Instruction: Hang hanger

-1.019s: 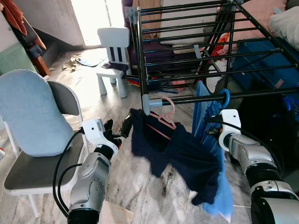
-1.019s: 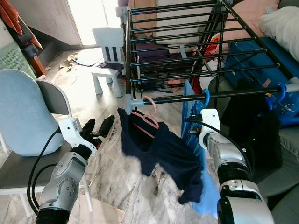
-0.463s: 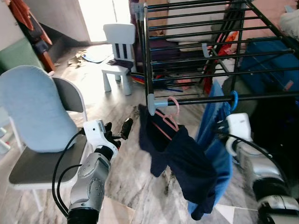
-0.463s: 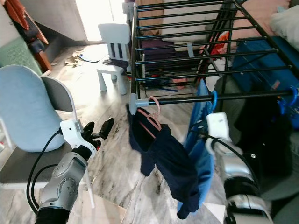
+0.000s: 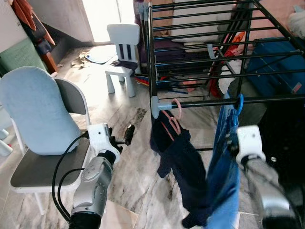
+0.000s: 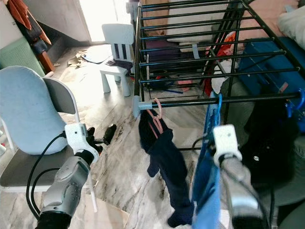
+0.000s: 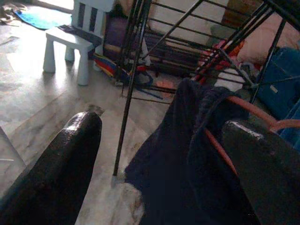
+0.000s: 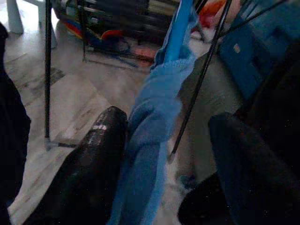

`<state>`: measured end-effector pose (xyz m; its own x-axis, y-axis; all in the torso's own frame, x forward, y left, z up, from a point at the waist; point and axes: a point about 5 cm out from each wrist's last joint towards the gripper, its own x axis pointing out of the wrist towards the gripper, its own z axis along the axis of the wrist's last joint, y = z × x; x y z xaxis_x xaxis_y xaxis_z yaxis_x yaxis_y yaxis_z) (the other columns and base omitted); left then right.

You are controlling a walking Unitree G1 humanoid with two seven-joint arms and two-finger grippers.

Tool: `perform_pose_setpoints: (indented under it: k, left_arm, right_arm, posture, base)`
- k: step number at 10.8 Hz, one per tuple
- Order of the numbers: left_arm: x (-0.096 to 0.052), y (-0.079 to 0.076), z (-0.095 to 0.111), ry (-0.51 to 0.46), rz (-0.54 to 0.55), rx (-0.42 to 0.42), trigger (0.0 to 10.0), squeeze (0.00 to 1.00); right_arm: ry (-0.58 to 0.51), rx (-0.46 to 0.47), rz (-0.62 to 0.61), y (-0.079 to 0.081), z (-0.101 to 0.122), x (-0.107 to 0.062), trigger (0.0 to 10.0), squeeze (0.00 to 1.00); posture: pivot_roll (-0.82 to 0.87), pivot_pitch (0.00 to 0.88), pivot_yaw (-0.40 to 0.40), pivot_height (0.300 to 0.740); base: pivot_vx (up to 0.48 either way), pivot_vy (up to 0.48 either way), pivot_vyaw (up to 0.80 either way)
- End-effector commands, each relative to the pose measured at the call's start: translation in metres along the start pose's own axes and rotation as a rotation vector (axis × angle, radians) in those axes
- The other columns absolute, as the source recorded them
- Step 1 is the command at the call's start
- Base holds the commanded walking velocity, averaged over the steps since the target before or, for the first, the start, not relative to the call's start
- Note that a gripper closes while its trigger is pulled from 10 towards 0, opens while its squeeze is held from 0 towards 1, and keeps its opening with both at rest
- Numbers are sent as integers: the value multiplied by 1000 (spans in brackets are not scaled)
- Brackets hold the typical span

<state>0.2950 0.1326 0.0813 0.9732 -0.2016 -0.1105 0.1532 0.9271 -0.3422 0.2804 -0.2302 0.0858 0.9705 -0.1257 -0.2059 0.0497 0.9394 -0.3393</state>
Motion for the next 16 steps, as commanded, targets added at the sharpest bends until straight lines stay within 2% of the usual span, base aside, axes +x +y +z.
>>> perform_pose_setpoints:
  k: [1, 3, 6, 8, 15, 16]
  left_arm:
    - [-2, 6, 0, 0, 22, 33, 10000, 0]
    - [-4, 10, -4, 14, 48, 46, 10000, 0]
    - [-4, 12, -5, 25, 66, 53, 10000, 0]
    - [-5, 12, -8, 36, 76, 52, 10000, 0]
    - [-2, 10, -11, 48, 80, 41, 10000, 0]
    - [-1, 10, -11, 49, 81, 42, 10000, 0]
  right_arm:
    - [-45, -2, -11, 4, 8, -5, 10000, 1000]
    - [-51, 7, -17, 11, 6, -16, 10000, 1000]
    - [-61, 29, -5, 11, 11, -16, 10000, 1000]
    - [-58, 21, -25, 0, 11, -16, 10000, 1000]
    - [-73, 18, -14, 3, 16, -13, 10000, 1000]
    - [-69, 15, -11, 4, 15, -11, 10000, 953]
  posture:
    - [-247, 0, 112, 740]
    - [-251, 0, 120, 740]
    - [-247, 0, 114, 740]
    - [-249, 0, 112, 740]
    - [-254, 0, 106, 740]
    - [-253, 0, 105, 740]
  base:
    - [0, 0, 0]
    - [0, 0, 0]
    - [0, 0, 0]
    - [-302, 0, 0]
    - [-359, 0, 0]
    - [-368, 0, 0]
